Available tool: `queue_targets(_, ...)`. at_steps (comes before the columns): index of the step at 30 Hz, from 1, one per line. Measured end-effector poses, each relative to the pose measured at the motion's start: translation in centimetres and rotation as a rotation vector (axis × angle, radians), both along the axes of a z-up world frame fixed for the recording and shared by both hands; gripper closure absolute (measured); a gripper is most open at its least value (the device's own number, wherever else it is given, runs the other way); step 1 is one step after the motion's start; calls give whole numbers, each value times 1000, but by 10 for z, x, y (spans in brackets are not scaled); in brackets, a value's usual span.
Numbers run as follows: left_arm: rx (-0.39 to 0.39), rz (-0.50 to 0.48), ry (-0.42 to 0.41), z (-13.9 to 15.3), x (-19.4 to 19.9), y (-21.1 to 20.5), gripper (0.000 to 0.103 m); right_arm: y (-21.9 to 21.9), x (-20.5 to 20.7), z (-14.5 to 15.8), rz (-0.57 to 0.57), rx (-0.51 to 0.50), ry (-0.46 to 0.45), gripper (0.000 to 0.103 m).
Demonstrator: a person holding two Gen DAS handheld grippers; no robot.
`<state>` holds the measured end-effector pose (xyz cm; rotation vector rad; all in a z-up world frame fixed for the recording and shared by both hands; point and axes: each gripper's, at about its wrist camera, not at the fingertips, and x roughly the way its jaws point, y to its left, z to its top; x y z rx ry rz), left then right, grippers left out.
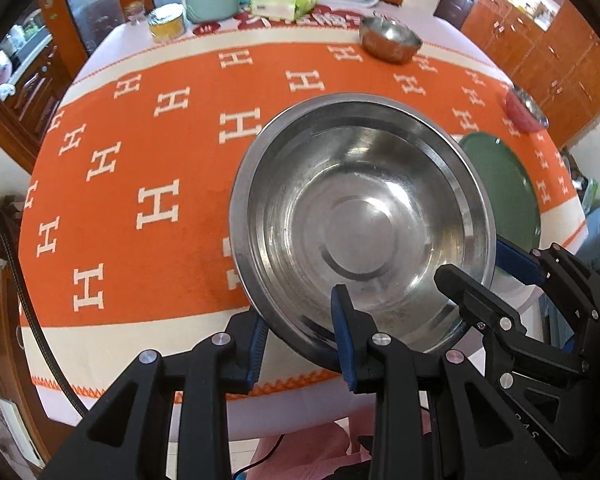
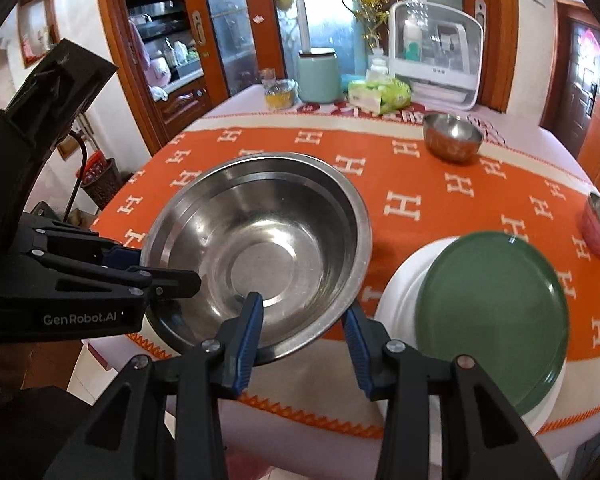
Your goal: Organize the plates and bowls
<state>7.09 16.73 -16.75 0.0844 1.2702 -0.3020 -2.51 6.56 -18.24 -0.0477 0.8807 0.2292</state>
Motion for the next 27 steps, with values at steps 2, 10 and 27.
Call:
queue_targets(2,6,-26,15,-7,2,3,75,5,0,-6,-23,-9,20,60)
queue_targets(10,6,-115,50,-27,8,9,74,18,-1,-25,-117,-28,83,56)
queue_targets(27,5,-152,38,-35,19,9,60,28,-7,-26,-144,-105,109,55)
